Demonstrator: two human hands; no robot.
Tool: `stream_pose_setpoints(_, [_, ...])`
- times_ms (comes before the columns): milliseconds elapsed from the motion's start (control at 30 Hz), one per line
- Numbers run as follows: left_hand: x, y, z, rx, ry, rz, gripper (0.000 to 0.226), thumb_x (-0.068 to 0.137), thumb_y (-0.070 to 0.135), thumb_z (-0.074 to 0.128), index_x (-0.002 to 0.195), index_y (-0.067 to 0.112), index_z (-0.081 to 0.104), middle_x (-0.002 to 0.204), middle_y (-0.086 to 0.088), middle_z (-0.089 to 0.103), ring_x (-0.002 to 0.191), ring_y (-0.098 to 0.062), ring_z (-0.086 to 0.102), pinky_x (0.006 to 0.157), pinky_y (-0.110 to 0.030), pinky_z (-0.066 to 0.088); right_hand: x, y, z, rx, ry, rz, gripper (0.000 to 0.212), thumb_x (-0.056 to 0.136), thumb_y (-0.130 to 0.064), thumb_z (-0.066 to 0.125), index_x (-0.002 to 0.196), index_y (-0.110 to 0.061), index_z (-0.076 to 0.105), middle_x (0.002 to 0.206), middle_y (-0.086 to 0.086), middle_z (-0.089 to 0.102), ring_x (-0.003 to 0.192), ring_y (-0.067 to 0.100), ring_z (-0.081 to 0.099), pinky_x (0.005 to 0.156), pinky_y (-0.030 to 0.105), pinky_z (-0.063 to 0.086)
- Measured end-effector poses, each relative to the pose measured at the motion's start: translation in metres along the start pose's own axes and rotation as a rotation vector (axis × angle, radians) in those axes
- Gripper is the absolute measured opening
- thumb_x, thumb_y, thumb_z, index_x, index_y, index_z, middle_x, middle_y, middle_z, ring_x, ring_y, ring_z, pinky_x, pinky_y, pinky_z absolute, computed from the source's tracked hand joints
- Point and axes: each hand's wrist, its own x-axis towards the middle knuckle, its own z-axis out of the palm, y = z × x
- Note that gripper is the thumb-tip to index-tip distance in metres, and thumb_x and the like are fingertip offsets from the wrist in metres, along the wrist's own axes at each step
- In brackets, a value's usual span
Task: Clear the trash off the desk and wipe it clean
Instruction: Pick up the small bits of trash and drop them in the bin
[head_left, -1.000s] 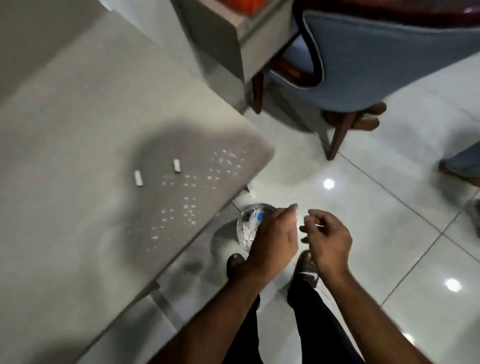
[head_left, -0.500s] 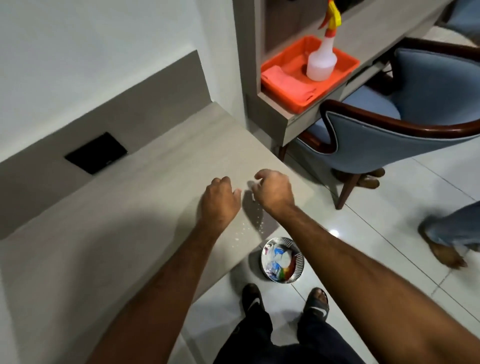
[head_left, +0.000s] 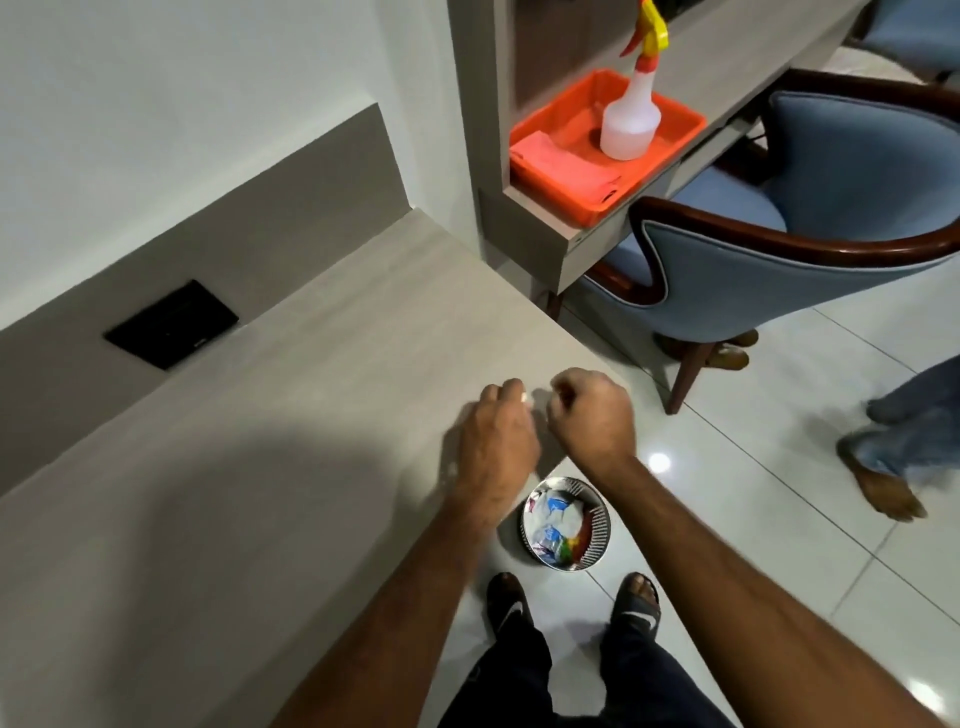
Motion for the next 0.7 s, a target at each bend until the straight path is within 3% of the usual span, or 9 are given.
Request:
stream_pose_setpoints(67, [-0.013, 0.028, 0.02, -0.045, -0.006, 0.089, 0.018, 0.094, 0.026, 0.05, 0.108, 0.018, 0.057, 0.096, -0.006, 0.067, 0.081, -0.025, 0.066, 0.063, -0.036, 0.055, -0.014, 0.033, -0.009, 0.075, 0.135, 0.05, 0.011, 0.084, -0.013, 0.068, 0.092, -0.011, 0.076, 0.089, 0.008, 0.075, 0.077, 0.019, 0.063, 0.074, 0.024, 0.047])
stream_pose_setpoints(167, [-0.035, 0.055, 0.074, -0.063, -0.1, 0.175, 0.019, 0.094, 0.025, 0.046, 0.105, 0.017, 0.059, 0.094, -0.008, 0.066, 0.082, -0.029, 0.065, 0.066, -0.04, 0.056, -0.03, 0.099, 0.0, 0.107, 0.181, 0.225, 0.014, 0.083, -0.012, 0.068, 0.094, -0.012, 0.077, 0.088, 0.007, 0.075, 0.078, 0.021, 0.067, 0.073, 0.022, 0.046])
stream_pose_setpoints(233, [-0.049, 0.053, 0.117, -0.159, -0.201, 0.054, 0.014, 0.091, 0.018, 0.052, 0.099, 0.012, 0.062, 0.093, -0.012, 0.067, 0.084, -0.033, 0.064, 0.07, -0.042, 0.054, -0.04, 0.145, 0.022, 0.113, 0.143, 0.318, 0.016, 0.082, -0.011, 0.067, 0.095, -0.012, 0.077, 0.089, 0.008, 0.076, 0.079, 0.024, 0.069, 0.076, 0.029, 0.053])
stream_pose_setpoints(300, [-0.059, 0.033, 0.17, -0.228, -0.267, -0.188, 0.01, 0.087, 0.013, 0.055, 0.091, 0.011, 0.063, 0.091, -0.014, 0.07, 0.086, -0.035, 0.064, 0.072, -0.039, 0.051, -0.048, 0.191, 0.055, 0.117, 0.085, 0.364, 0.015, 0.081, -0.01, 0.068, 0.093, -0.013, 0.076, 0.088, 0.007, 0.076, 0.077, 0.027, 0.071, 0.077, 0.033, 0.056])
stream_pose_setpoints(400, [-0.077, -0.015, 0.247, -0.169, -0.352, -0.439, 0.015, 0.085, 0.012, 0.058, 0.097, 0.011, 0.066, 0.098, -0.015, 0.074, 0.092, -0.034, 0.067, 0.076, -0.037, 0.052, -0.058, 0.252, 0.11, 0.099, -0.063, 0.424, 0.009, 0.083, -0.015, 0.066, 0.087, -0.016, 0.074, 0.087, 0.006, 0.075, 0.076, 0.029, 0.07, 0.074, 0.034, 0.056])
stream_pose_setpoints(567, [-0.097, -0.063, 0.353, -0.081, -0.535, -0.536, 0.014, 0.084, 0.015, 0.056, 0.094, 0.016, 0.064, 0.099, -0.012, 0.074, 0.094, -0.033, 0.067, 0.077, -0.038, 0.056, -0.064, 0.325, 0.199, 0.073, -0.299, 0.51, 0.016, 0.084, -0.021, 0.061, 0.093, -0.014, 0.073, 0.088, 0.012, 0.076, 0.083, 0.036, 0.071, 0.075, 0.042, 0.06])
stream_pose_setpoints(700, [-0.098, -0.087, 0.417, -0.056, -0.582, -0.551, 0.014, 0.083, 0.016, 0.057, 0.095, 0.017, 0.065, 0.099, -0.012, 0.074, 0.093, -0.033, 0.067, 0.076, -0.035, 0.055, -0.065, 0.364, 0.256, 0.086, -0.393, 0.568, 0.015, 0.084, -0.019, 0.064, 0.096, -0.017, 0.073, 0.093, 0.01, 0.077, 0.086, 0.033, 0.071, 0.08, 0.041, 0.06])
